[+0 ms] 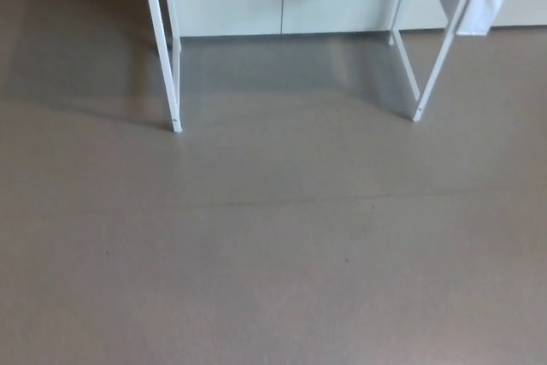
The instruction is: The robot walks towards a desk on which a file tray is kept in the middle and a stapler is kept to its right. The robot lifts the stapler using its right hand and places it on the file tray.
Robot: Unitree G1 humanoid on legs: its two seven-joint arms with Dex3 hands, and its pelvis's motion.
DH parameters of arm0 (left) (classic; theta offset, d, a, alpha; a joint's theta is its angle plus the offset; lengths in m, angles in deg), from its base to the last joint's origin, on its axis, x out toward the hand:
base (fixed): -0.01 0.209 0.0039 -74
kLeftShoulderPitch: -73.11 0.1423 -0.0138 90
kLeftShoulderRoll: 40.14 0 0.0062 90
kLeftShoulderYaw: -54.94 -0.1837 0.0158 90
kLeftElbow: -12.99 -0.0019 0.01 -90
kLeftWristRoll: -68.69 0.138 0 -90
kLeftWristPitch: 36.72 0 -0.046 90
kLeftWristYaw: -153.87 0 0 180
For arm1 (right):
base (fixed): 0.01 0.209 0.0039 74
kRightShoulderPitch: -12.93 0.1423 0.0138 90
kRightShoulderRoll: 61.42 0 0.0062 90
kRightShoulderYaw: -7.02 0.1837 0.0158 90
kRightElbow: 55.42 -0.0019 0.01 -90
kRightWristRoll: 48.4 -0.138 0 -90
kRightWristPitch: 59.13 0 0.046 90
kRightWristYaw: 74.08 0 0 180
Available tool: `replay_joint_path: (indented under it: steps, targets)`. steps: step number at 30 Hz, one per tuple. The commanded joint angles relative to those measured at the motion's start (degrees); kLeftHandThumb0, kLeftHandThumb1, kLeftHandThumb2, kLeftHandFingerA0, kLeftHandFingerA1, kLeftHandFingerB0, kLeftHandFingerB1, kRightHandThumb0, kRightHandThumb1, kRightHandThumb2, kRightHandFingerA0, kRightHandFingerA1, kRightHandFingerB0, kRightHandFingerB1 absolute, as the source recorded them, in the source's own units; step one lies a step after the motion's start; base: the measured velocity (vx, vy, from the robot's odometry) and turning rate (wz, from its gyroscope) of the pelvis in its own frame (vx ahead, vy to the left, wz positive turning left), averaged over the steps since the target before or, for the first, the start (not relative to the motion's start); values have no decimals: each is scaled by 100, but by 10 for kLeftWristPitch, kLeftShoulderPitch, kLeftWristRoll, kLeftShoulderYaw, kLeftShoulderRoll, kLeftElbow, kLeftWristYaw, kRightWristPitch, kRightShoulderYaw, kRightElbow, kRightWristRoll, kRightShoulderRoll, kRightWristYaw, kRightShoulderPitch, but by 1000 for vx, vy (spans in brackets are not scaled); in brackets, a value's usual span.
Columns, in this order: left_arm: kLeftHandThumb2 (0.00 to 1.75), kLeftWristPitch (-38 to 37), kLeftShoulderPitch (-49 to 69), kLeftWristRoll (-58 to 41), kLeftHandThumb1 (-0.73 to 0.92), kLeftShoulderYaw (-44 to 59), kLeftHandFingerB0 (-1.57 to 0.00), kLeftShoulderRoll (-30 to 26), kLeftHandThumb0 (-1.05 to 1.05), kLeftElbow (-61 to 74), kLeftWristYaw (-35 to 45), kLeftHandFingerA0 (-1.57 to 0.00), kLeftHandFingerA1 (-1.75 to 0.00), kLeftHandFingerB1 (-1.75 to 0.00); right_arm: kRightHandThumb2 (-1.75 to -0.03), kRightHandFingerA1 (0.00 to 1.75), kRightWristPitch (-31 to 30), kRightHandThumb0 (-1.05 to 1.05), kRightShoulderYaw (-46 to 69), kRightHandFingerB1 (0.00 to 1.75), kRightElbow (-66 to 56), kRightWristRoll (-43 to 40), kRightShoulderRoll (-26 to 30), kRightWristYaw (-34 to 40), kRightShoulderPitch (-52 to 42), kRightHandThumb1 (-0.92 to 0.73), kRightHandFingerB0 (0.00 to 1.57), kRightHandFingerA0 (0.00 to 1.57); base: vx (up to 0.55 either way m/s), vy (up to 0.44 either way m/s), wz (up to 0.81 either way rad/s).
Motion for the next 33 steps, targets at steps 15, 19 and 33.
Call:
replay_joint_path:
  steps: [15,19,33]
  targets:
    - [117,-26,7,-15,61,19,-22,-2,-63,7,12,-21,-67,-66,-90,62,-145,-54,-54,46,-67,116,-3,128,-10,-56,27,47,235,-80,4]
    - [118,-24,3,0,58,7,-28,-4,-58,7,7,-27,-69,-69,-90,62,-150,-54,-55,46,-70,117,-4,129,-11,-56,27,47,269,150,7]
    - [118,-20,-2,0,57,7,-32,-5,-68,-4,-2,-31,-75,-74,-90,62,-154,-54,-53,46,-73,119,-8,130,-17,-56,27,47,213,50,2]
